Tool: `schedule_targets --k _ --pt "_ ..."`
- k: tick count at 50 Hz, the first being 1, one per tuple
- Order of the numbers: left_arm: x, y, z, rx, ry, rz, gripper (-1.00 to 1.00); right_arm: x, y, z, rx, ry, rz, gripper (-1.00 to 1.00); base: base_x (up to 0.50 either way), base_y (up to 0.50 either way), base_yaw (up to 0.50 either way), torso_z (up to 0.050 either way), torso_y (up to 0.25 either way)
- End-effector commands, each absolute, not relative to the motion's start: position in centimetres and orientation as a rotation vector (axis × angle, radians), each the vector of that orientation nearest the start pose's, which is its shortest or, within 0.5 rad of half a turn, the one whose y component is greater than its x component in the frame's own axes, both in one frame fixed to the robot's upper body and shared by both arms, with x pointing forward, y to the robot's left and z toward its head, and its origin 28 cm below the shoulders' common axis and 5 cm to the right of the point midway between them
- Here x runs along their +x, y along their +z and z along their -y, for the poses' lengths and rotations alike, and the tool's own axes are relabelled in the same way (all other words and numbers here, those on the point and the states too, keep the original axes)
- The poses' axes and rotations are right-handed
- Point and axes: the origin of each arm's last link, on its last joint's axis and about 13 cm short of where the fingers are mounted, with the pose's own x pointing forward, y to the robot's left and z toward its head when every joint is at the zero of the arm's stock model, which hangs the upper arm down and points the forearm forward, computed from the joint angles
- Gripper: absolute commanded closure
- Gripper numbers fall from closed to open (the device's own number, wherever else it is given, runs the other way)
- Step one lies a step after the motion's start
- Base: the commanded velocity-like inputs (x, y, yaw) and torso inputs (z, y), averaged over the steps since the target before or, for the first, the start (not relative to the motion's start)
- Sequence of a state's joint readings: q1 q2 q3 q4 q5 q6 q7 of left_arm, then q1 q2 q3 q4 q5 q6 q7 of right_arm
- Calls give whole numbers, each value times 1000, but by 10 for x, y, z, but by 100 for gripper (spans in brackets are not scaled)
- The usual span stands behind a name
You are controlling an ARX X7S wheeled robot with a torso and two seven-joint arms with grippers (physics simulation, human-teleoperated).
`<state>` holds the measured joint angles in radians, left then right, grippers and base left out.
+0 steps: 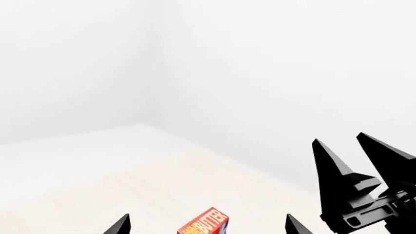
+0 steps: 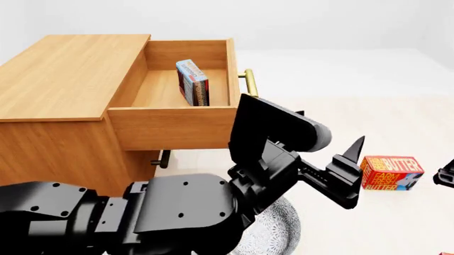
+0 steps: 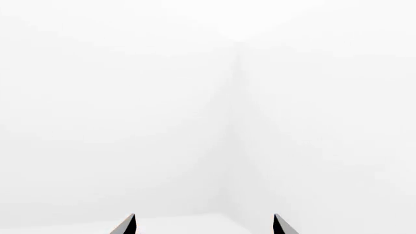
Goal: Put the chocolate pudding in the top drawer of the cabinet and close it.
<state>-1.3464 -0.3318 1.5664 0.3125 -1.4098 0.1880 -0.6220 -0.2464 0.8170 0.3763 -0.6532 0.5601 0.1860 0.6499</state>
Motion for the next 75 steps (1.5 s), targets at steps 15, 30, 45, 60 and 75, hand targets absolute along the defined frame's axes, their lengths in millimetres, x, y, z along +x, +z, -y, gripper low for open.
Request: schedule_targets --k 15,30,45,60,75 --pt "249 216 -43 -133 -884 9 -100 154 171 241 -233 -537 400 -100 0 0 0 0 0" --pt "260 217 -29 -89 -862 0 -100 159 164 240 -216 -519 382 -100 0 0 0 0 0" --pt "285 203 -8 -29 -759 -41 -100 154 160 242 -199 -504 382 -100 0 0 0 0 0" --pt "296 186 -10 26 -718 -122 -100 153 157 244 -184 -502 377 -100 0 0 0 0 0" --pt "307 181 -17 31 -657 -184 -100 153 154 243 -182 -499 374 -100 0 0 0 0 0"
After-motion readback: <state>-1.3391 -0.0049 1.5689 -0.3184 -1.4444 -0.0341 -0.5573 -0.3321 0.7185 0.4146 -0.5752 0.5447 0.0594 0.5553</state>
